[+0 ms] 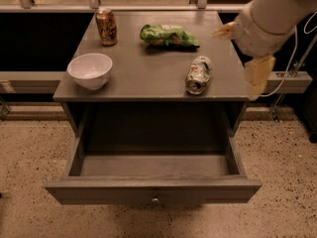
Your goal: Place 7up can into top drawer
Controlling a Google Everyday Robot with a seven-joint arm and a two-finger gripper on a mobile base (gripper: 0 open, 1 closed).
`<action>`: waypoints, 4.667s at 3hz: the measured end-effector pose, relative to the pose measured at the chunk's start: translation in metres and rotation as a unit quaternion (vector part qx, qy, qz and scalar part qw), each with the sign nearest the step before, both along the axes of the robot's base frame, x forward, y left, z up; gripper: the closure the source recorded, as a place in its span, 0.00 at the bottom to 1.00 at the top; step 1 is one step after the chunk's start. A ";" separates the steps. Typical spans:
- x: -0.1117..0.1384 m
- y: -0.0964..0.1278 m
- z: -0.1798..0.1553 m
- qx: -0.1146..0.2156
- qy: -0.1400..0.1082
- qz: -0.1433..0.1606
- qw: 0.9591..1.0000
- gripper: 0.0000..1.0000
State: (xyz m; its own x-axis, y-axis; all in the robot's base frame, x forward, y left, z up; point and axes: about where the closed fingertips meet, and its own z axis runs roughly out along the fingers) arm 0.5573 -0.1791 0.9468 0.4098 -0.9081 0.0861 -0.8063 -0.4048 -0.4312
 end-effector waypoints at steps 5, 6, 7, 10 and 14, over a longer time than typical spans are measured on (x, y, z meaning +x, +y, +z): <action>0.108 0.047 -0.099 -0.053 0.075 0.274 0.957 0.20; 0.095 0.052 -0.098 -0.034 0.091 0.284 0.954 0.41; 0.063 0.061 -0.074 0.023 0.105 0.269 0.957 0.72; -0.027 0.008 -0.140 0.233 0.207 -0.066 0.948 1.00; -0.020 0.030 -0.190 0.514 0.204 -0.048 0.832 1.00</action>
Offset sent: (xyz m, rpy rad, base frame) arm 0.0985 0.0679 -0.0187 -0.0442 -0.0705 0.4377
